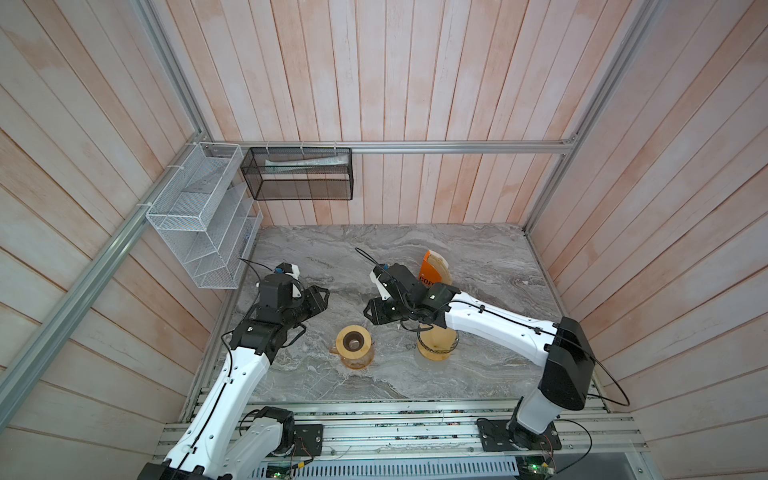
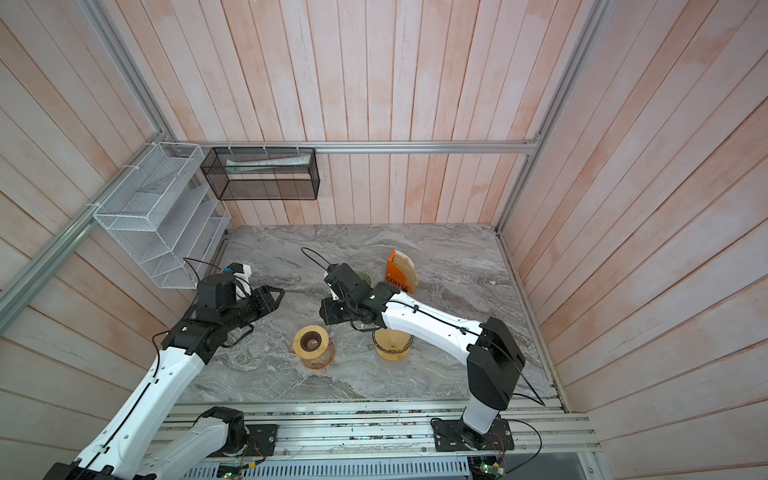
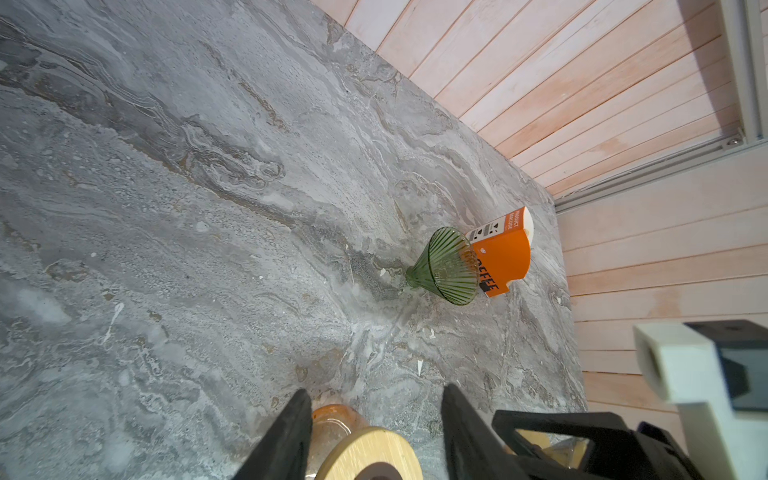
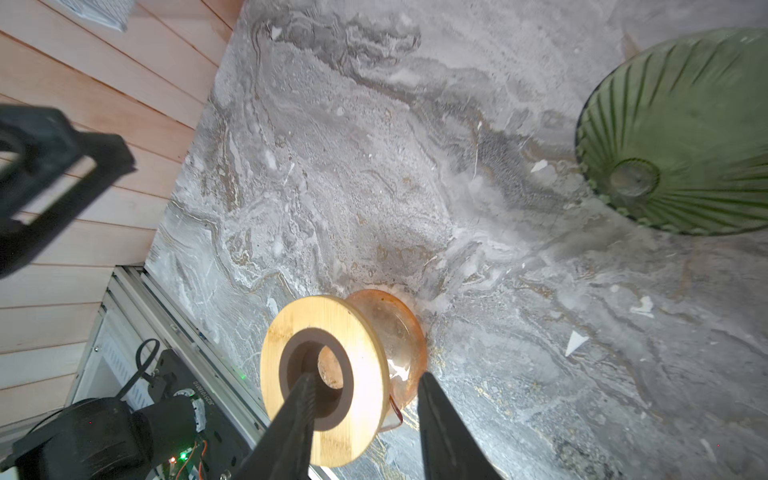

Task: Place the coffee filter in the dripper
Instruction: 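Open right gripper and raise it while left gripper reaches toward the green dripper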

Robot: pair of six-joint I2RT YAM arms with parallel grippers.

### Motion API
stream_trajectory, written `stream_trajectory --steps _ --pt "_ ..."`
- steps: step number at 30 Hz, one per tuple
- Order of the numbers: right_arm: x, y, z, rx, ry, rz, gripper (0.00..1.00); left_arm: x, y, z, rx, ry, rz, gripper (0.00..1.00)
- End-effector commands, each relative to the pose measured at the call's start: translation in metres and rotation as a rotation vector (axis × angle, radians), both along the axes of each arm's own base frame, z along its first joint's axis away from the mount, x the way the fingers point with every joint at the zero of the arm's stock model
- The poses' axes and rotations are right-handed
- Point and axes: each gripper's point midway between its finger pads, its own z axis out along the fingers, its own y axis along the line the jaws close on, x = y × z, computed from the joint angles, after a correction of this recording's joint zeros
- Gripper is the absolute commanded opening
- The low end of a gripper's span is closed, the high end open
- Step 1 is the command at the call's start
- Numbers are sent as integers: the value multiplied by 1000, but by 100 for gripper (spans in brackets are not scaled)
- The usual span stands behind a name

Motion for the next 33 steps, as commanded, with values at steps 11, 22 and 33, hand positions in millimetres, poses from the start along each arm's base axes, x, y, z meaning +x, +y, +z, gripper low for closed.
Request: stream_trajectory --steps 11,22,33 --pt "20 -69 63 164 -164 -195 43 46 -46 48 10 -127 -143 53" --pt "7 -120 65 174 -184 -269 43 75 -82 13 47 -35 -212 53" --pt "0 -130 64 178 -195 -277 44 94 -122 -32 207 82 -318 55"
